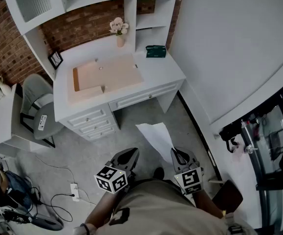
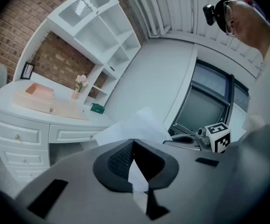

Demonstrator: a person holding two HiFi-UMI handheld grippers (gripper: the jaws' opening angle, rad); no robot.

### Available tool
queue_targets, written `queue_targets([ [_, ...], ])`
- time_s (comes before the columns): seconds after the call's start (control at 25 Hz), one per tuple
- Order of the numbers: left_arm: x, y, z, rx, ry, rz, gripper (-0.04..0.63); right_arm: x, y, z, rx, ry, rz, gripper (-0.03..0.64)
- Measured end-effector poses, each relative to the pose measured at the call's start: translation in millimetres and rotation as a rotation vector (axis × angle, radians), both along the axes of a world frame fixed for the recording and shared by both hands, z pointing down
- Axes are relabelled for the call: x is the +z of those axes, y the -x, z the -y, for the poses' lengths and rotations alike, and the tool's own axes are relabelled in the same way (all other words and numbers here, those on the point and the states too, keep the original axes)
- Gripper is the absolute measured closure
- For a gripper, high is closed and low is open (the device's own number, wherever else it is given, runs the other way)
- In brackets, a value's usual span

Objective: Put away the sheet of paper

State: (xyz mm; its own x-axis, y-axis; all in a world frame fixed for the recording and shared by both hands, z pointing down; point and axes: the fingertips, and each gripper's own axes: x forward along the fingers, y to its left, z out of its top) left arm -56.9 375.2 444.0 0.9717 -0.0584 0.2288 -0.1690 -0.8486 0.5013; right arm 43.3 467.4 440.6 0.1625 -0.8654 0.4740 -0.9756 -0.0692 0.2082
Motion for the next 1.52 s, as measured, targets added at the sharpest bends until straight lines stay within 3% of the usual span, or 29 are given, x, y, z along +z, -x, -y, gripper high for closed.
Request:
queue_targets([
  [0.32,-17.5,-37.2,-35.5,-0.048,-0.185,0.01,0.578,-2.8,-27.9,-7.3,-0.056,-0.054,0.066,0.589],
  [0.48,-20.3,-50.2,-43.7,-0.089,-0.247,0.026,0.578,-1.2,-47.8,-8.2,-0.104,-0.074,0.052,0.589],
  [0.72,-20.2,-80.0,-59.8,-0.086,-0.321,0.057,0.578,-8.7,-80.1,-8.8,-0.103,-0.129,0.114,0.589],
  [0.84,-16.7,-85.0,-61.7,-0.117,-0.307,0.072,0.578,-9.7,-93.5,-13.2,-0.099,-0.13,0.112,0.589],
  [1.08,-14.8,-83.5,-49.4,-0.198,-0.173,0.065,0.578,-21.3,-113.8,-22.4,-0.128,-0.137,0.055,0.589],
  [1.24,-14.1,-94.5,-55.4,-0.198,-0.172,0.078,0.578,-31.9,-128.5,-28.1,-0.134,-0.153,0.034,0.589],
  [1.4,-15.8,-103.4,-64.7,-0.185,-0.167,0.078,0.578,-34.4,-138.1,-31.4,-0.148,-0.15,-0.049,0.589],
  [1.52,-14.8,-98.6,-64.5,-0.193,-0.146,0.091,0.578,-38.3,-139.9,-27.2,-0.161,-0.168,-0.044,0.589],
])
